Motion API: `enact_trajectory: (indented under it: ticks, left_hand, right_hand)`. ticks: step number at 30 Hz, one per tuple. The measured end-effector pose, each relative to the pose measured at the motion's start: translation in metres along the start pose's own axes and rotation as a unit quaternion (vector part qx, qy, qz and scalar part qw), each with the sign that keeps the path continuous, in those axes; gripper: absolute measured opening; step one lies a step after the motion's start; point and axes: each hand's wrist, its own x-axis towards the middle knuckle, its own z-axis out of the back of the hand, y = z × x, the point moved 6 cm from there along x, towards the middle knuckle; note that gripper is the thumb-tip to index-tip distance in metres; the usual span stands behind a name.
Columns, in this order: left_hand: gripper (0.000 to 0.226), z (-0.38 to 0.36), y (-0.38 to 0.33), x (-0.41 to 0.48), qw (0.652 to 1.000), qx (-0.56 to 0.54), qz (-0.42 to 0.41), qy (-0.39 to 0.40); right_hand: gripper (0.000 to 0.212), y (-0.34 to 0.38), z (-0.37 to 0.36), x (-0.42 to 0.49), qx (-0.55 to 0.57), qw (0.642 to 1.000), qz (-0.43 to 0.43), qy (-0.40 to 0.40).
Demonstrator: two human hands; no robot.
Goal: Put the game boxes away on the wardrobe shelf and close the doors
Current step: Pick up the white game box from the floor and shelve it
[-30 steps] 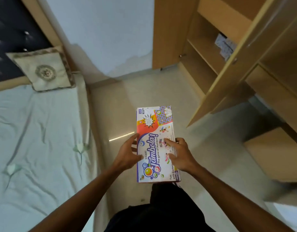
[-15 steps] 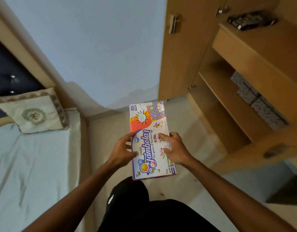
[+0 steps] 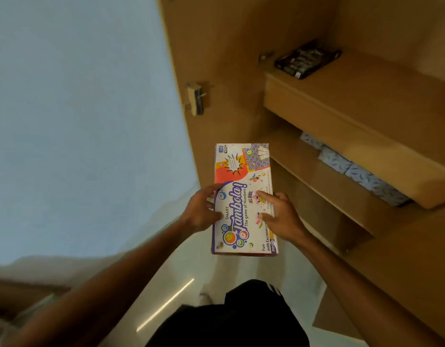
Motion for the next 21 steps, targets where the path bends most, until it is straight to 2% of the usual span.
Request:
enact_trajectory:
  ticks: [8, 15, 21]
  left_hand:
    - [0.067, -0.018, -0.114, 0.199, 0.991, -0.032, -0.093, 0.089]
    - [0.061, -0.053, -0.196, 0.357, 0.988, -0.054, -0.115, 0.083]
    - [0.064, -0.068, -0.256, 0.473, 0.989, -0.041, -0.125, 0.06]
  right_hand:
    - [0.062, -0.027, 0.123, 0.134, 0.057, 0.987, -0.027, -0.147]
    - [0.056, -0.059, 0.23, 0.265, 0.038, 0.986, -0.026, -0.159]
    - [0.052, -0.085, 0.309, 0.376, 0.069, 0.984, -0.03, -0.159]
